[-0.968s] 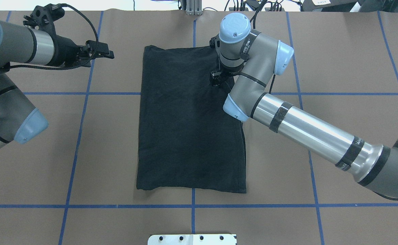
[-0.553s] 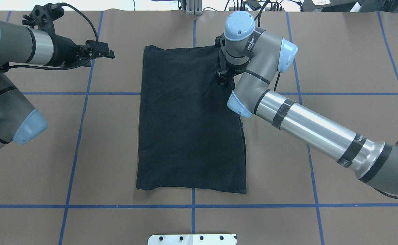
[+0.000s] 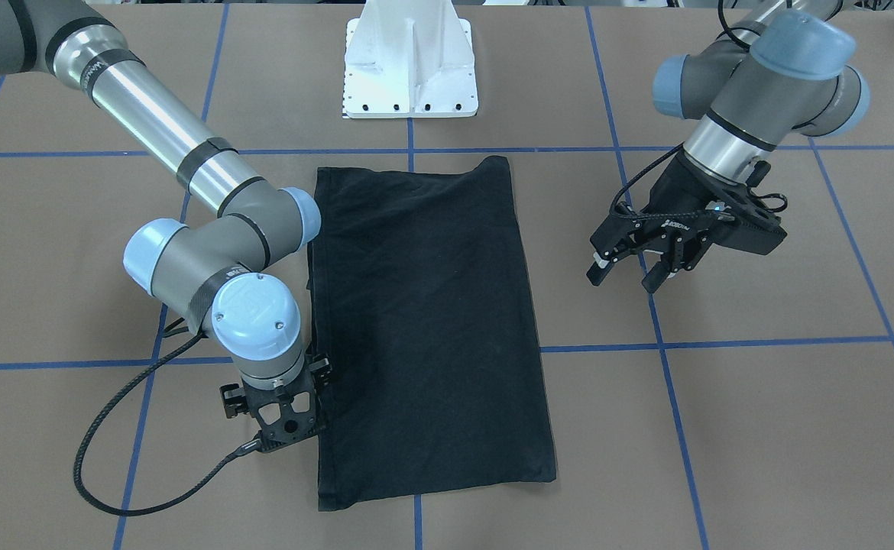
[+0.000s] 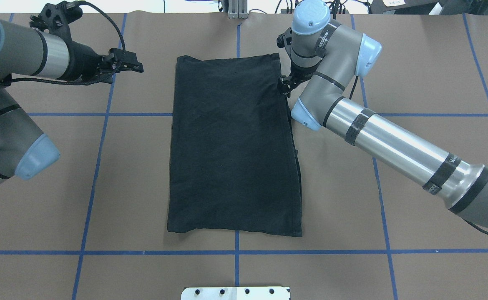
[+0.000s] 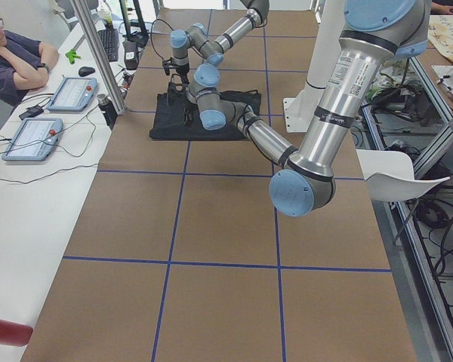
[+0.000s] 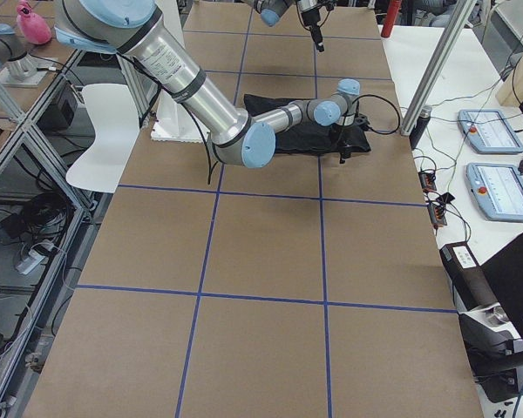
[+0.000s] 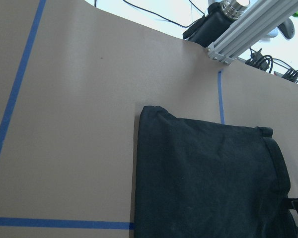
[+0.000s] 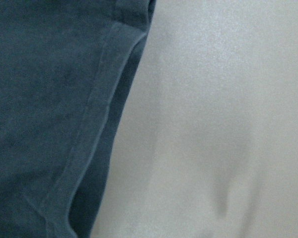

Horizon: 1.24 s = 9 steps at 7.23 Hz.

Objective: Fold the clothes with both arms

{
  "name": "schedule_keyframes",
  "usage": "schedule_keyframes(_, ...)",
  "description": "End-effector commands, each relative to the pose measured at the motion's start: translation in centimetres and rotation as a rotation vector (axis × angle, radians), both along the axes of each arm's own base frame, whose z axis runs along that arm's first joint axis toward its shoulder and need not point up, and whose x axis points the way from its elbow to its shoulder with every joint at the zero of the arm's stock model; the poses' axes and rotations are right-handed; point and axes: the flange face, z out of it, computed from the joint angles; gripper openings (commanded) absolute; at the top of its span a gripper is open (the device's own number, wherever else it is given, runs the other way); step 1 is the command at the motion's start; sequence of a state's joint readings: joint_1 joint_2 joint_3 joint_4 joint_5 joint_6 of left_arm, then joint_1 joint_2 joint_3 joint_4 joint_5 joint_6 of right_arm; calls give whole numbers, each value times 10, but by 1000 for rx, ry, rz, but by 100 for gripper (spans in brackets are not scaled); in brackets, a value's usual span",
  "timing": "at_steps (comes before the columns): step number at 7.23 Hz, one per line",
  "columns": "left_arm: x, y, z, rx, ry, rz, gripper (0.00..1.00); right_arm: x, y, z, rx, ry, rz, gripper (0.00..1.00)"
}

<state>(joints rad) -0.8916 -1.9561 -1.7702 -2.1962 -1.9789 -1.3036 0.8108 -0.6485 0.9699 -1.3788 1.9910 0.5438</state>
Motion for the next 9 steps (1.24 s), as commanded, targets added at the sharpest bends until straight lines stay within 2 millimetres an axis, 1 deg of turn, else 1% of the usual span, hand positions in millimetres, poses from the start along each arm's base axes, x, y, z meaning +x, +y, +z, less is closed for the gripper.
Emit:
schedule_keyframes(1, 0, 1, 0, 0, -1, 1, 100, 16, -6, -13, -54, -77, -17, 99)
schedule_keyframes(2, -4, 8, -7, 13, 11, 3, 100, 30, -6, -28, -88, -137, -15, 100)
schedule_keyframes(3, 3, 23, -14, 13, 29, 32, 100, 43, -2, -37, -134, -167, 7, 100)
schedule_keyframes(4, 21, 52, -16, -42, 51, 73, 100, 61, 3, -60, -181, -210, -7, 100)
schedule_keyframes(5, 54, 82, -16, -143, 91, 110, 100, 98, 21, -64, -250, -264, 1, 100)
schedule_keyframes(6, 80, 106, -9, -203, 95, 149, 100, 125, 54, -58, -283, -310, 22, 99)
schedule_keyframes(7, 104, 132, -2, -285, 117, 165, 100, 145, 84, -46, -301, -327, 47, 100)
schedule_keyframes(8, 129, 167, 9, -326, 145, 161, 100, 156, 100, -46, -344, -343, 88, 100)
schedule_keyframes(9, 140, 191, 19, -343, 176, 174, 100, 156, 109, -53, -384, -358, 113, 99)
